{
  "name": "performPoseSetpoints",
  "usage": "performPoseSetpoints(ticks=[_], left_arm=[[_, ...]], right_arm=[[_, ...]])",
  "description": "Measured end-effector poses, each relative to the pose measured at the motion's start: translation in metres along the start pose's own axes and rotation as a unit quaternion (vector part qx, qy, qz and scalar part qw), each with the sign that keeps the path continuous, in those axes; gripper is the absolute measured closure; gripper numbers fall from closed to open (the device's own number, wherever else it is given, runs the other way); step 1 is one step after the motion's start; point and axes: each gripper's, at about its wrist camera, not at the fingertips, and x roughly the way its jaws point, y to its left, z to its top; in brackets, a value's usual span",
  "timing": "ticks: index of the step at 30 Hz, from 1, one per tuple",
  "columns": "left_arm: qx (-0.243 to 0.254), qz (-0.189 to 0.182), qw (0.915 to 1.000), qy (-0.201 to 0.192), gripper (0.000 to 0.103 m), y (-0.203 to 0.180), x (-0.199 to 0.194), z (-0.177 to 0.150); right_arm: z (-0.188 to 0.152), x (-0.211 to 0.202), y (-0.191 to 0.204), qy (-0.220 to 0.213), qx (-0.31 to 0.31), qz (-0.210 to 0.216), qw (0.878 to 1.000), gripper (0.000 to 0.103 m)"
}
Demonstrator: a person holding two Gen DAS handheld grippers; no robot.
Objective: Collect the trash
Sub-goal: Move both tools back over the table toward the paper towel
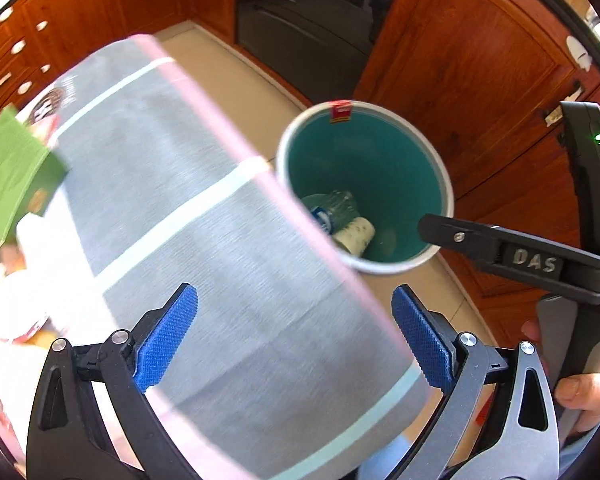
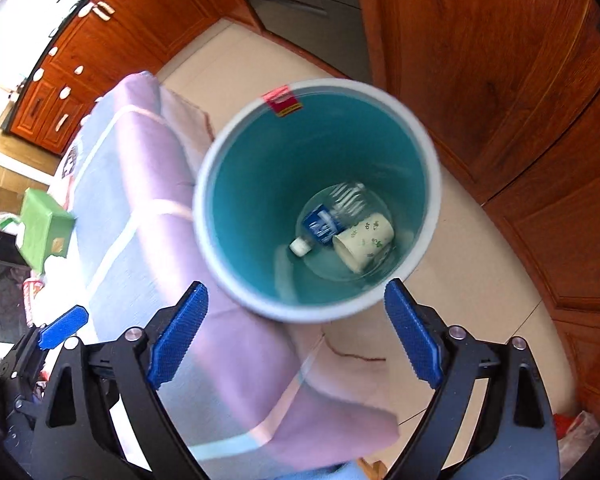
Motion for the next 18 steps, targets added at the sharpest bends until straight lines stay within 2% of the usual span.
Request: performPoseSetpoints(ticks=[3, 11, 18], left_arm=[[-0.017, 0.01, 0.9998, -0.009, 0.005, 0.021, -0.005, -0.012], [-0.058, 0.034, 0.997, -0.038, 0.005, 0.084, -0.048, -0.059], [-0.107, 0.064, 0.9905, -0.058, 0.004, 0.153, -0.071, -0.098]], right_arm=[[-0.012, -0.007, 0.024, -0.001, -0.022, 0.008, 1.0, 0.016], [-0.052, -0.016, 0.099, 0.005, -0.087, 0.013, 0.996, 0.016], [-0.089, -0.007, 0.168, 0.027, -0.153, 0.008, 0.988, 0.016]])
